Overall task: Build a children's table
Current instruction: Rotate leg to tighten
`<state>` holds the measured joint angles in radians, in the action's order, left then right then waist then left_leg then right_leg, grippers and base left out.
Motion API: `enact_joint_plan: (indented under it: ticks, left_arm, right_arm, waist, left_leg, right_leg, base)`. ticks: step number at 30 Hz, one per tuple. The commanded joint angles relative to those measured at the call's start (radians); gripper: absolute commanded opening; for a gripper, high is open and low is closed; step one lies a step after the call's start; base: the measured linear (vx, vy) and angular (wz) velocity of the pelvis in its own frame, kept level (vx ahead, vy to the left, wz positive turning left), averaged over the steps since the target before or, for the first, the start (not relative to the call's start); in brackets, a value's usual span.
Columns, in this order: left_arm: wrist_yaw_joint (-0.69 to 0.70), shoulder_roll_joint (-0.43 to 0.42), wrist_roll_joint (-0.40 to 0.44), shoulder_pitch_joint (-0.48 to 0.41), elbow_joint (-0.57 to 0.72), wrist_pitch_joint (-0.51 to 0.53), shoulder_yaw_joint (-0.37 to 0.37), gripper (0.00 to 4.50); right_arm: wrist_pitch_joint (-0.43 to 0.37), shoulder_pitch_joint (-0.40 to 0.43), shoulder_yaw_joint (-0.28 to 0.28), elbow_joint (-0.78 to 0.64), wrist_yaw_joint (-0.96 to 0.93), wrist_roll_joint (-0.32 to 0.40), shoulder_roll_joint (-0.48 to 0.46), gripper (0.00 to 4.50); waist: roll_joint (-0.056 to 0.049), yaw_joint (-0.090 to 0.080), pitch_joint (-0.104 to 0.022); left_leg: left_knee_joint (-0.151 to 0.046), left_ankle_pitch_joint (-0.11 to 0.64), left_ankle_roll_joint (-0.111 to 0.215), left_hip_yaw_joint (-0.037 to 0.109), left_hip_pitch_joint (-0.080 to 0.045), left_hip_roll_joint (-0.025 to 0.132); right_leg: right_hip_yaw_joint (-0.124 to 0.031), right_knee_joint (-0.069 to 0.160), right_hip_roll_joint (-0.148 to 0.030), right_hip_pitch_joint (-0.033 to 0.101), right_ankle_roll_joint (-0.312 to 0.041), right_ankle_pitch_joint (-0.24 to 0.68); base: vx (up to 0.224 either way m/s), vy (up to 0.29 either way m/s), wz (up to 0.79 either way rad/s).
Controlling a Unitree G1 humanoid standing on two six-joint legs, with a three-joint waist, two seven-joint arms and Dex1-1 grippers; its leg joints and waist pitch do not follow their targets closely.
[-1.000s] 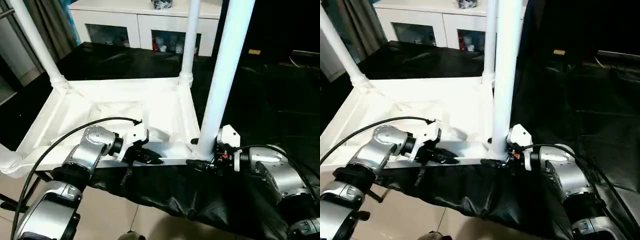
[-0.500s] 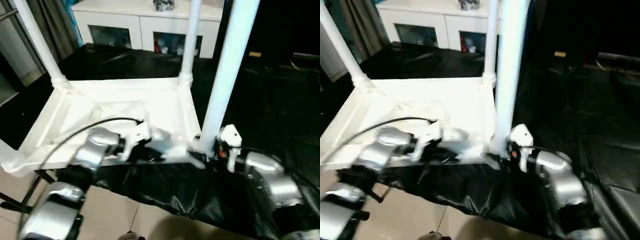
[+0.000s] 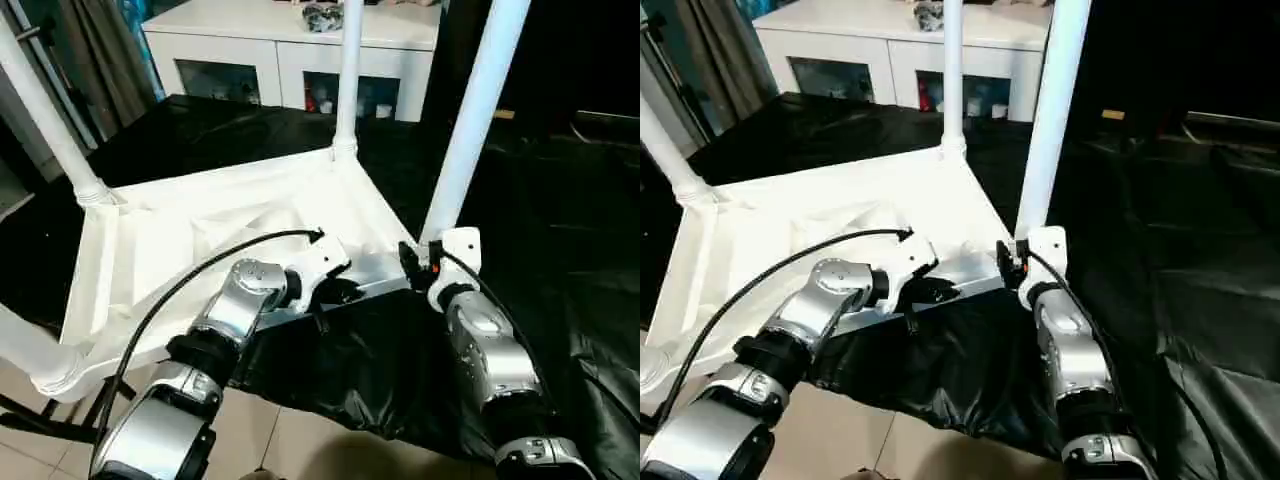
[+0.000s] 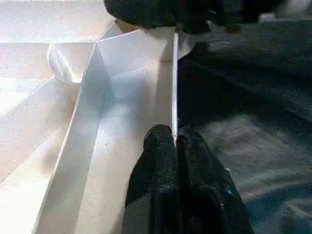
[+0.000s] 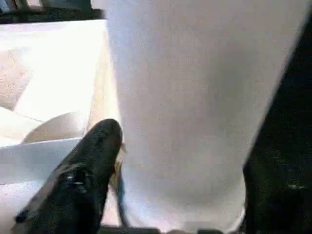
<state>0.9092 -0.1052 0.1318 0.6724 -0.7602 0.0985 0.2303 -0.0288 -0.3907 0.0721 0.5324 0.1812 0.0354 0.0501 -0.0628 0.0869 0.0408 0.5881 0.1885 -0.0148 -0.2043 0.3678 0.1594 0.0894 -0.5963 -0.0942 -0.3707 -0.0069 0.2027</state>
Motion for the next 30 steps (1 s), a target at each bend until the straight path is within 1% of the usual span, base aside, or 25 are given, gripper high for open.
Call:
enact_joint_plan:
  ticks: [1, 2, 3, 4, 5, 6, 7, 8, 9, 10, 11, 12, 13, 15, 17, 18, 19, 20, 24, 25, 26, 27, 28, 29, 30]
  left_arm:
    - [0.006, 0.035, -0.048, -0.006, 0.021, -0.054, 0.002, 0.00]
    - [0.022, 0.022, -0.050, -0.010, 0.025, -0.062, 0.001, 0.00]
    - [0.022, 0.022, -0.050, -0.010, 0.025, -0.062, 0.001, 0.00]
    - [0.040, 0.010, -0.053, -0.015, 0.031, -0.067, 0.001, 0.00]
    - [0.063, -0.002, -0.057, -0.020, 0.036, -0.072, 0.002, 0.00]
    - [0.078, -0.010, -0.060, -0.023, 0.040, -0.076, 0.002, 0.00]
    - [0.134, -0.036, -0.073, -0.035, 0.053, -0.086, 0.004, 0.00]
    - [0.184, -0.058, -0.085, -0.044, 0.065, -0.092, 0.006, 0.00]
    - [0.227, -0.080, -0.092, -0.053, 0.076, -0.096, 0.010, 0.00]
    - [0.240, -0.087, -0.095, -0.055, 0.080, -0.098, 0.012, 0.00]
    - [0.259, -0.096, -0.099, -0.058, 0.084, -0.099, 0.013, 0.00]
    - [0.269, -0.101, -0.100, -0.059, 0.086, -0.098, 0.014, 0.00]
    - [0.305, -0.121, -0.104, -0.061, 0.089, -0.101, 0.018, 0.00]
    - [0.349, -0.143, -0.112, -0.062, 0.094, -0.098, 0.022, 0.00]
    - [0.378, -0.162, -0.117, -0.061, 0.097, -0.101, 0.028, 0.00]
    - [0.402, -0.173, -0.121, -0.060, 0.099, -0.100, 0.029, 0.00]
    - [0.422, -0.184, -0.121, -0.058, 0.097, -0.104, 0.032, 0.00]
    - [0.453, -0.197, -0.123, -0.054, 0.093, -0.106, 0.033, 0.00]
    - [0.481, -0.214, -0.121, -0.045, 0.081, -0.119, 0.038, 0.00]
    - [0.490, -0.217, -0.123, -0.043, 0.081, -0.117, 0.038, 0.00]
    - [0.498, -0.220, -0.125, -0.040, 0.080, -0.115, 0.038, 0.00]
    - [0.500, -0.221, -0.124, -0.038, 0.078, -0.116, 0.038, 0.00]
    - [0.500, -0.222, -0.124, -0.037, 0.077, -0.117, 0.038, 0.00]
    - [0.503, -0.223, -0.125, -0.034, 0.075, -0.116, 0.039, 0.00]
    - [0.506, -0.224, -0.126, -0.032, 0.072, -0.117, 0.039, 0.00]
  right_arm:
    - [0.023, 0.000, -0.061, -0.005, 0.093, 0.030, -0.043, 3.80]
    - [0.032, 0.002, -0.055, -0.008, 0.119, 0.040, -0.028, 3.80]
    - [0.032, 0.002, -0.055, -0.008, 0.119, 0.040, -0.028, 3.93]
    - [0.040, 0.006, -0.051, -0.015, 0.154, 0.052, -0.011, 3.99]
    - [0.042, 0.010, -0.050, -0.023, 0.191, 0.066, 0.006, 3.99]
    - [0.042, 0.012, -0.053, -0.028, 0.214, 0.069, 0.019, 4.12]
    - [0.041, 0.017, -0.064, -0.036, 0.286, 0.070, 0.066, 4.34]
    - [0.039, 0.019, -0.075, -0.039, 0.339, 0.064, 0.108, 4.37]
    - [0.036, 0.018, -0.082, -0.037, 0.392, 0.066, 0.144, 4.39]
    - [0.034, 0.017, -0.083, -0.036, 0.408, 0.068, 0.154, 4.39]
    - [0.034, 0.015, -0.085, -0.034, 0.430, 0.070, 0.168, 4.39]
    - [0.033, 0.014, -0.087, -0.033, 0.443, 0.071, 0.177, 4.39]
    - [0.033, 0.010, -0.093, -0.027, 0.506, 0.077, 0.209, 4.39]
    - [0.035, 0.007, -0.105, -0.027, 0.585, 0.085, 0.245, 4.39]
    - [0.020, 0.010, -0.117, -0.042, 0.671, 0.107, 0.275, 4.39]
    - [0.005, 0.010, -0.128, -0.052, 0.727, 0.125, 0.295, 4.39]
    - [-0.002, 0.011, -0.141, -0.062, 0.778, 0.135, 0.315, 4.39]
    - [-0.005, 0.008, -0.157, -0.066, 0.835, 0.139, 0.335, 4.10]
    - [-0.014, 0.002, -0.180, -0.073, 0.903, 0.145, 0.353, 3.96]
    - [-0.016, -0.001, -0.184, -0.073, 0.913, 0.146, 0.355, 3.79]
    - [-0.016, -0.006, -0.190, -0.071, 0.929, 0.145, 0.355, 3.66]
    - [-0.016, -0.008, -0.192, -0.069, 0.933, 0.144, 0.355, 3.66]
    - [-0.015, -0.009, -0.193, -0.069, 0.935, 0.144, 0.355, 3.57]
    - [-0.022, -0.013, -0.195, -0.068, 0.943, 0.149, 0.354, 3.36]
    - [-0.025, -0.016, -0.197, -0.067, 0.947, 0.152, 0.353, 3.36]
  waist:
    - [0.027, -0.004, -0.053]
    - [0.023, -0.003, -0.054]
    - [0.023, -0.002, -0.056]
    - [0.027, -0.001, -0.058]
    - [0.025, 0.000, -0.060]
    - [0.026, -0.001, -0.061]
    - [0.027, 0.000, -0.064]
    - [0.028, 0.003, -0.063]
    - [0.029, 0.003, -0.064]
    - [0.028, 0.005, -0.063]
    - [0.028, 0.007, -0.063]
    - [0.027, 0.007, -0.061]
    - [0.029, 0.008, -0.062]
    - [0.029, 0.008, -0.058]
    - [0.028, 0.007, -0.055]
    - [0.032, 0.008, -0.054]
    - [0.031, 0.011, -0.054]
    - [0.030, 0.011, -0.054]
    - [0.033, 0.014, -0.056]
    - [0.029, 0.015, -0.057]
    - [0.030, 0.015, -0.058]
    - [0.032, 0.017, -0.058]
    - [0.032, 0.017, -0.059]
    - [0.031, 0.019, -0.059]
    - [0.028, 0.020, -0.059]
  left_leg:
    - [-0.081, 0.226, 0.036, 0.044, -0.011, 0.080]
    - [-0.079, 0.203, 0.046, 0.043, -0.009, 0.080]
    - [-0.077, 0.194, 0.052, 0.043, -0.009, 0.080]
    - [-0.074, 0.166, 0.067, 0.042, -0.007, 0.080]
    - [-0.072, 0.150, 0.076, 0.041, -0.006, 0.080]
    - [-0.068, 0.122, 0.094, 0.040, -0.002, 0.079]
    - [-0.064, 0.102, 0.112, 0.039, 0.000, 0.077]
    - [-0.061, 0.095, 0.128, 0.038, 0.002, 0.077]
    - [-0.059, 0.090, 0.134, 0.037, 0.004, 0.077]
    - [-0.056, 0.082, 0.143, 0.036, 0.007, 0.077]
    - [-0.055, 0.082, 0.146, 0.034, 0.005, 0.080]
    - [-0.056, 0.089, 0.145, 0.033, 0.006, 0.081]
    - [-0.056, 0.105, 0.139, 0.035, 0.005, 0.081]
    - [-0.058, 0.133, 0.126, 0.034, 0.005, 0.083]
    - [-0.060, 0.161, 0.111, 0.035, 0.004, 0.084]
    - [-0.061, 0.180, 0.102, 0.035, 0.004, 0.085]
    - [-0.060, 0.182, 0.098, 0.035, 0.003, 0.084]
    - [-0.061, 0.184, 0.096, 0.036, 0.003, 0.086]
    - [-0.060, 0.164, 0.093, 0.036, 0.003, 0.087]
    - [-0.060, 0.162, 0.094, 0.037, 0.003, 0.087]
    - [-0.059, 0.147, 0.097, 0.036, 0.001, 0.088]
    - [-0.057, 0.140, 0.102, 0.035, 0.002, 0.087]
    - [-0.057, 0.136, 0.103, 0.035, 0.002, 0.087]
    - [-0.056, 0.135, 0.105, 0.035, 0.002, 0.087]
    - [-0.056, 0.136, 0.105, 0.035, 0.002, 0.087]
  right_leg:
    - [-0.064, 0.081, -0.090, 0.025, -0.186, 0.223]
    - [-0.063, 0.076, -0.090, 0.027, -0.194, 0.196]
    - [-0.063, 0.075, -0.089, 0.028, -0.198, 0.181]
    - [-0.063, 0.069, -0.090, 0.030, -0.208, 0.137]
    - [-0.062, 0.065, -0.089, 0.030, -0.214, 0.112]
    - [-0.061, 0.060, -0.087, 0.032, -0.224, 0.070]
    - [-0.059, 0.055, -0.086, 0.033, -0.233, 0.035]
    - [-0.057, 0.054, -0.085, 0.033, -0.237, 0.026]
    - [-0.057, 0.052, -0.085, 0.033, -0.238, 0.022]
    - [-0.055, 0.051, -0.085, 0.033, -0.241, 0.024]
    - [-0.055, 0.050, -0.083, 0.028, -0.243, 0.037]
    - [-0.055, 0.051, -0.083, 0.026, -0.244, 0.049]
    - [-0.053, 0.052, -0.082, 0.027, -0.243, 0.072]
    - [-0.054, 0.055, -0.082, 0.025, -0.242, 0.113]
    - [-0.055, 0.059, -0.083, 0.022, -0.240, 0.151]
    - [-0.055, 0.061, -0.083, 0.024, -0.235, 0.181]
    - [-0.056, 0.061, -0.083, 0.025, -0.233, 0.188]
    - [-0.056, 0.061, -0.082, 0.024, -0.233, 0.189]
    - [-0.056, 0.055, -0.083, 0.023, -0.249, 0.144]
    - [-0.056, 0.053, -0.083, 0.023, -0.252, 0.135]
    - [-0.056, 0.049, -0.082, 0.023, -0.266, 0.095]
    - [-0.056, 0.047, -0.083, 0.024, -0.273, 0.075]
    - [-0.055, 0.046, -0.083, 0.024, -0.276, 0.069]
    - [-0.055, 0.045, -0.084, 0.024, -0.279, 0.064]
    - [-0.055, 0.045, -0.084, 0.024, -0.280, 0.065]
  base:
    - [0.000, 0.000, 0.00]
    - [0.000, 0.000, 0.00]
    - [0.000, 0.000, 0.00]
    - [0.000, 0.000, 0.00]
    - [0.000, 0.000, 0.00]
    - [0.000, 0.000, 0.00]
    - [0.000, 0.000, 0.00]
    - [0.000, 0.000, 0.00]
    - [0.000, 0.000, 0.00]
    - [0.000, 0.000, 0.00]
    - [0.000, 0.000, 0.00]
    - [0.000, 0.000, 0.00]
    - [0.000, 0.000, 0.00]
    - [0.000, 0.000, 0.00]
    - [0.000, 0.000, 0.00]
    - [0.000, 0.000, 0.00]
    - [0.000, 0.000, 0.00]
    - [0.000, 0.000, 0.00]
    - [0.000, 0.000, 0.00]
    - [0.000, 0.000, 0.00]
    - [0.000, 0.000, 0.00]
    - [0.000, 0.000, 0.00]
    - [0.000, 0.000, 0.00]
    - [0.000, 0.000, 0.00]
    - [0.000, 0.000, 0.00]
